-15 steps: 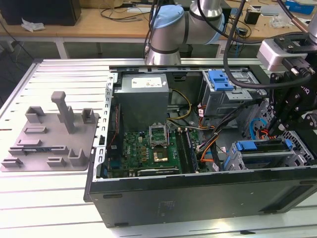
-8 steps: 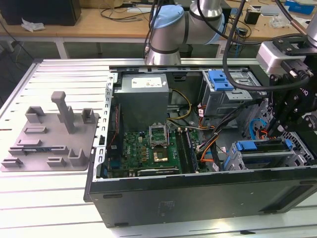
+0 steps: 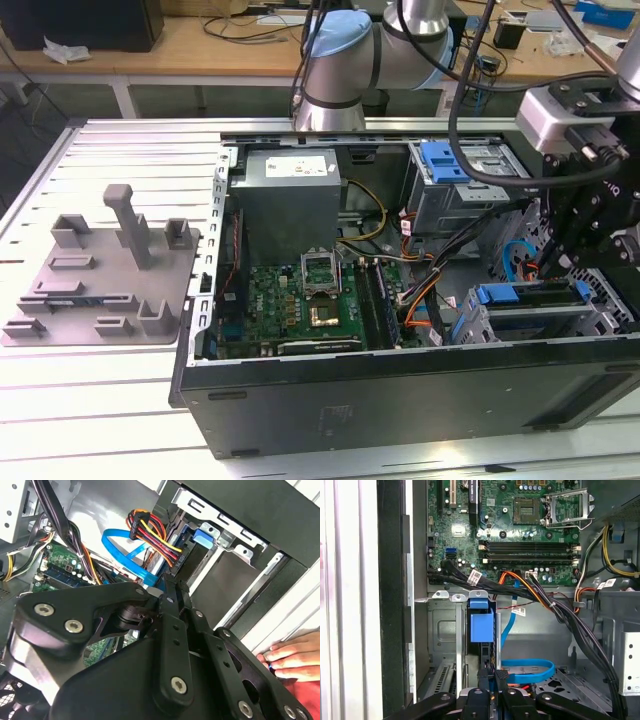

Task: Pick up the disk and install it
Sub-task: 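Insert the second disk wire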

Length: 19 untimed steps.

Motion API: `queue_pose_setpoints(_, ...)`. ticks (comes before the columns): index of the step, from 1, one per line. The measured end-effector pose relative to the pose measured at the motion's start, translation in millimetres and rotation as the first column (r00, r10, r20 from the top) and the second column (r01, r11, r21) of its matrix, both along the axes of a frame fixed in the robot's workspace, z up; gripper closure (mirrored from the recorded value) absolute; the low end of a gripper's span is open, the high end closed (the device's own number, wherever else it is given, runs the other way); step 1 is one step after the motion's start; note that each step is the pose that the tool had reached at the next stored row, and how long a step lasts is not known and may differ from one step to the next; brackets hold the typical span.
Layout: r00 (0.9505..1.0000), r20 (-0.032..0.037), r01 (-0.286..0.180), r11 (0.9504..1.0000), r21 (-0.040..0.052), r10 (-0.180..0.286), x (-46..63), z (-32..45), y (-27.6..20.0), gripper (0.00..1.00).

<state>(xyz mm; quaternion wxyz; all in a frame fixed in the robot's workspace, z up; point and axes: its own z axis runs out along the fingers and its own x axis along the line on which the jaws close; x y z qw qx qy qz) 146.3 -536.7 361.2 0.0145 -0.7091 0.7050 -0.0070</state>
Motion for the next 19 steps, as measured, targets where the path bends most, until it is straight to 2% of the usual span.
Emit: queue_pose_setpoints(19,1.0,0.0,0.0,1.0,0.0,0.0,0.0,-6.1,0.0,0.84)
